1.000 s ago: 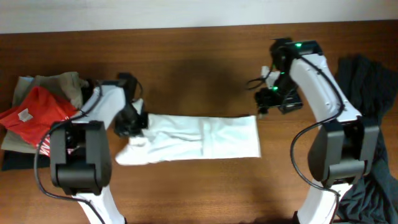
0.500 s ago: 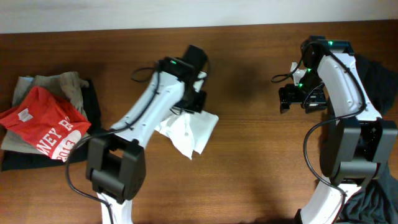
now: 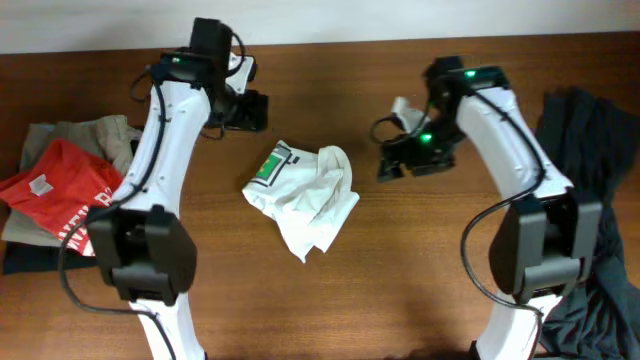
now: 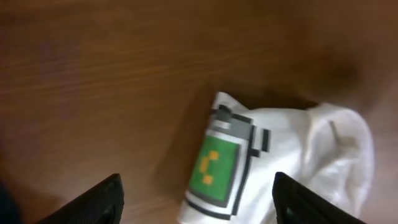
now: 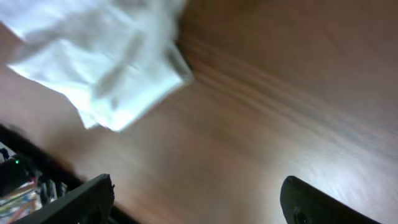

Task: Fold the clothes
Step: 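Grasp the folded white shirt with the left gripper and lift it, then place the folded white shirt onto the left clothes stack with left gripper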

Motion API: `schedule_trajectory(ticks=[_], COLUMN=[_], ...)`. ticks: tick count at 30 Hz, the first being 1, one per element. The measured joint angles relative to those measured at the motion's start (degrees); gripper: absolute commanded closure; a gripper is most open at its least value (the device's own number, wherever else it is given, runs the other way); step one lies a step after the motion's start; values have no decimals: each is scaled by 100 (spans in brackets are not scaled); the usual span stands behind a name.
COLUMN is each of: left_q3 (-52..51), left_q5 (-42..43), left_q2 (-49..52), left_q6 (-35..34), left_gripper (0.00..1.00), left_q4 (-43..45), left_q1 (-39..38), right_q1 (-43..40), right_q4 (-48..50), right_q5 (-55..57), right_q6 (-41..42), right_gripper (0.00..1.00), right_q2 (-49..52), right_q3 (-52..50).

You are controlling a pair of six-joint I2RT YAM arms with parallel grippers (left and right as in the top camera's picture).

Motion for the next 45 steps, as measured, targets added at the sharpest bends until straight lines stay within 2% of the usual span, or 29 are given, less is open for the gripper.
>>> schedule_trajectory(ticks=[2,3,4,5,6,7,8,10,12,15,17,19,25,29,30,31,33,34,35,36,41,43,45], left_q3=[28,26,26,28,114,153,157,168,533,2371,3484,4166,4422,4426,4426,4426,4426,4426,4426,4426,4426,4426,4426], left_q5=[966,1130,1613,1893,2201,2441,2857,2903,2562,1034,153,-407,-905,-1064,-1097,-1097,-1102,-1117,-1121,-1137,-1010,-839,-649], left_q2=[678,929,1558,1891,2009,2179,2382,2474,2590,2728,2616,2319,1231,1137,1137,1137,1137,1137,1137,1137,1137,1137,1137], left_q6=[627,739,1051,1202,1399,1620,1810,1950,1832,973,623,413,289,289,289,289,267,170,83,-15,-332,-334,-258], left_gripper=[19,20,29,51,64,100,100,100,100,100,100,100,100,100,92,50,29,13,5,1,1,1,1], left_q4=[17,24,-87,-245,-623,-927,-1222,-1379,-1709,-2387,-2673,-2935,-3108,-3049,-3010,-2968,-2938,-2953,-2999,-3062,-3104,-3106,-3104], left_q1=[190,214,236,227,210,160,61,-37,9,789,1504,2116,2981,3652,3869,3969,4183,4321,4437,4555,4640,4275,3547], right_q1=[382,448,522,520,505,498,490,459,328,-22,-295,-540,-656,-656,-656,-656,-656,-656,-656,-656,-656,-656,-656], right_q4=[184,208,192,170,153,151,133,120,-55,-153,-157,-157,-179,-205,-219,-245,-293,-332,-332,-334,-337,-330,-280], right_q5=[-85,-83,-83,-79,-61,7,46,107,326,531,575,610,656,697,697,699,699,699,699,699,699,699,654], right_q6=[127,133,149,151,157,164,166,166,166,166,170,168,166,166,168,164,168,168,166,168,168,166,166], right_gripper=[10,10,10,10,10,10,10,10,10,10,10,10,10,10,10,10,10,10,10,10,9,2,1], right_q2=[0,0,0,0,0,0,0,0,0,0,0,0,0,0,0,0,0,0,0,0,0,0,0], right_q3=[0,0,0,0,0,0,0,0,0,0,0,0,0,0,0,0,0,0,0,0,0,0,0])
